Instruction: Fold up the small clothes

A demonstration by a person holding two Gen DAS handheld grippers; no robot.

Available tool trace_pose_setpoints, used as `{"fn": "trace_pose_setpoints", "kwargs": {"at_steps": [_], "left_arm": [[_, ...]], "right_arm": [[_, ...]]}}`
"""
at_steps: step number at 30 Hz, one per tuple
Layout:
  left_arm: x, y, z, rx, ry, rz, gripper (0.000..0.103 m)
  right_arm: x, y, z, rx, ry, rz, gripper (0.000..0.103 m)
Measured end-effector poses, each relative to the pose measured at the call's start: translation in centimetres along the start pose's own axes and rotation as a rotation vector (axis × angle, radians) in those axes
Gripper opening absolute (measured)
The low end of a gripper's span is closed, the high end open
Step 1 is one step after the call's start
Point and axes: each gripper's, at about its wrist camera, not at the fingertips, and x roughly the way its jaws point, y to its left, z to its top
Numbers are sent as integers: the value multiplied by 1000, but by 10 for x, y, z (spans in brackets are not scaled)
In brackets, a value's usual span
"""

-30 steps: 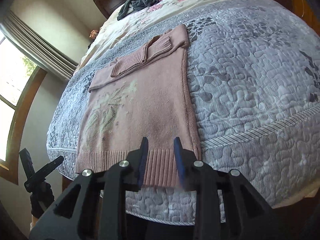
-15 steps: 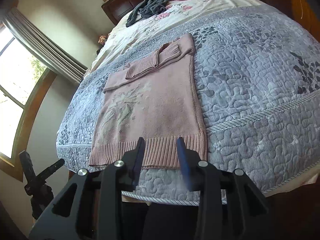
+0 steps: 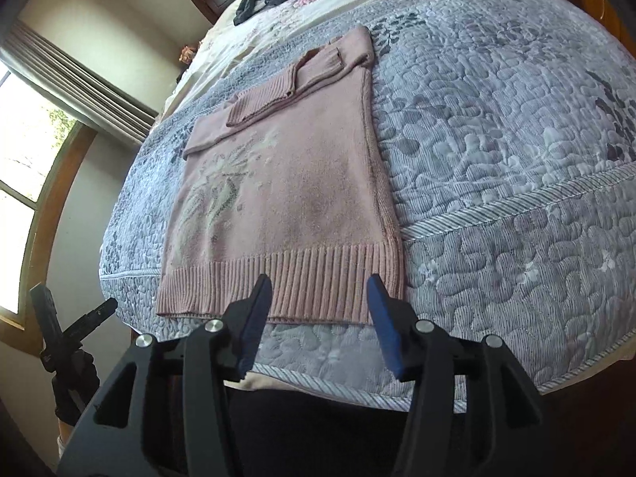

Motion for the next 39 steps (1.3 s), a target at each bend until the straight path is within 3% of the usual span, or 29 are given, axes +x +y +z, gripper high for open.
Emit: {"fn": "trace_pose_setpoints", "kwargs": {"at_steps": [6, 11, 21, 27, 29, 32, 34, 39], "left_arm": [[53, 29, 4, -94, 126, -17, 63], [84, 37, 3, -122, 186, -59, 63], [110, 37, 3, -87, 215, -80, 66], [111, 23, -4, -87, 227, -180, 60], [113, 22, -6, -78, 220, -159, 56], [111, 27, -5, -124, 219, -173, 37], [109, 32, -3, -171, 222, -213, 18], [94, 27, 2, -145, 194, -218, 12]], "right_arm": [[39, -22, 7, 35, 96, -49, 51], [62, -36, 5, 48, 162, -64, 52], [88, -48, -4, 33, 200, -57, 52], [99, -35, -2, 15, 218, -1, 52], [102, -33, -2, 3, 219, -7, 50], [104, -37, 0, 21, 219, -2, 30], [102, -44, 0, 50, 218, 21, 15], [89, -47, 4, 44, 205, 64, 11]]}}
